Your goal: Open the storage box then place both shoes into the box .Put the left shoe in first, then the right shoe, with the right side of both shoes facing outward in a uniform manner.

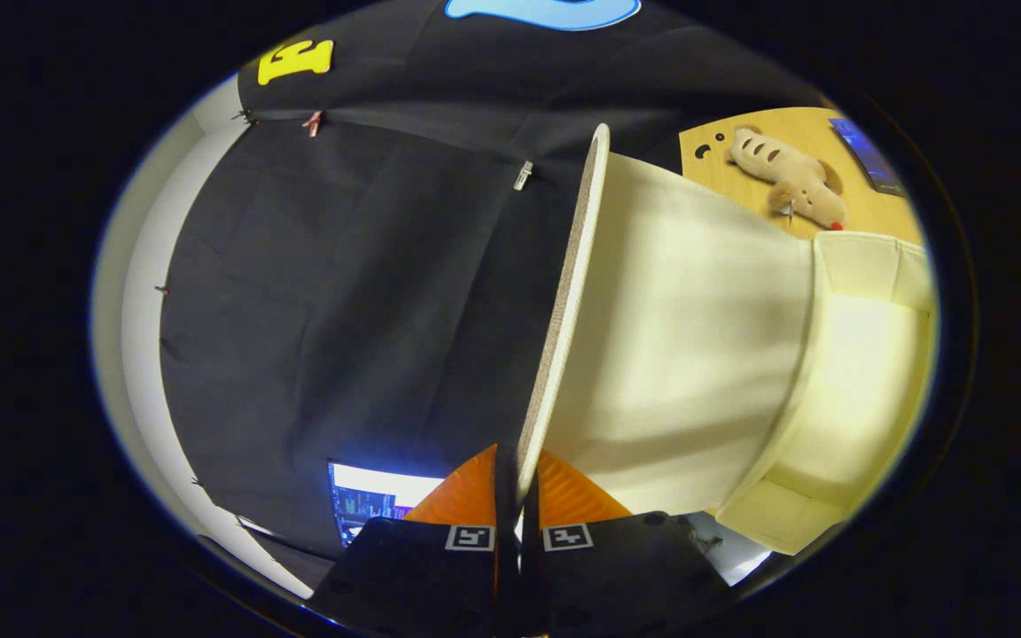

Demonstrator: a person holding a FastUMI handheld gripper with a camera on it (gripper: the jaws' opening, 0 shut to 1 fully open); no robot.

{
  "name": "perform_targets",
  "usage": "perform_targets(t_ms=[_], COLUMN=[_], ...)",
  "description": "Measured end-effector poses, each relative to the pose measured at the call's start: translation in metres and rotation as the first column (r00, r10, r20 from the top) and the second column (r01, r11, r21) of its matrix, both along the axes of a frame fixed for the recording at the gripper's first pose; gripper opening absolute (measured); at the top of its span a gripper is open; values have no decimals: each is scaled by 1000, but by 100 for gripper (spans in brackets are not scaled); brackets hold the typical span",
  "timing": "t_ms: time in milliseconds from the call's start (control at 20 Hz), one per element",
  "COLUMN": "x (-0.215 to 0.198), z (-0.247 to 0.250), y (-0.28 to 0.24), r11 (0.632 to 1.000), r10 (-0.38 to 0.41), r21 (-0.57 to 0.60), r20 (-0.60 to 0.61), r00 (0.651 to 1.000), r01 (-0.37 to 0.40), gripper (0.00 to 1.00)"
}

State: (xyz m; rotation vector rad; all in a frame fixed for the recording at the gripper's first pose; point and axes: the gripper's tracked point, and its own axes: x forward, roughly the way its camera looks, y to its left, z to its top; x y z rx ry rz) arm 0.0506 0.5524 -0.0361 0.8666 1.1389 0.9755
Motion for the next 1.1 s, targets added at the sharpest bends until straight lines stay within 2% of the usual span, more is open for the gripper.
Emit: perform_targets(t_ms=[200, 300, 350, 500, 600, 700, 900, 1100], x=[1, 3, 5, -3, -2, 6, 25, 32], z=[-25, -40, -52, -64, -67, -61, -42, -44], y=[38, 45, 46, 36, 16, -14, -93, -195], r11=[999, 996, 991, 980, 971, 963, 935, 862], r10=[16, 24, 23, 56, 62, 34, -59, -149], r21=[-45, -92, -131, -197, -237, -266, -294, -356], r20=[12, 40, 61, 125, 203, 292, 424, 501], r00=[1000, 999, 998, 991, 977, 956, 904, 853], r01=[-15, -20, -15, -31, -12, 46, 199, 360], gripper=[6, 10, 15, 59, 89, 97, 98, 98])
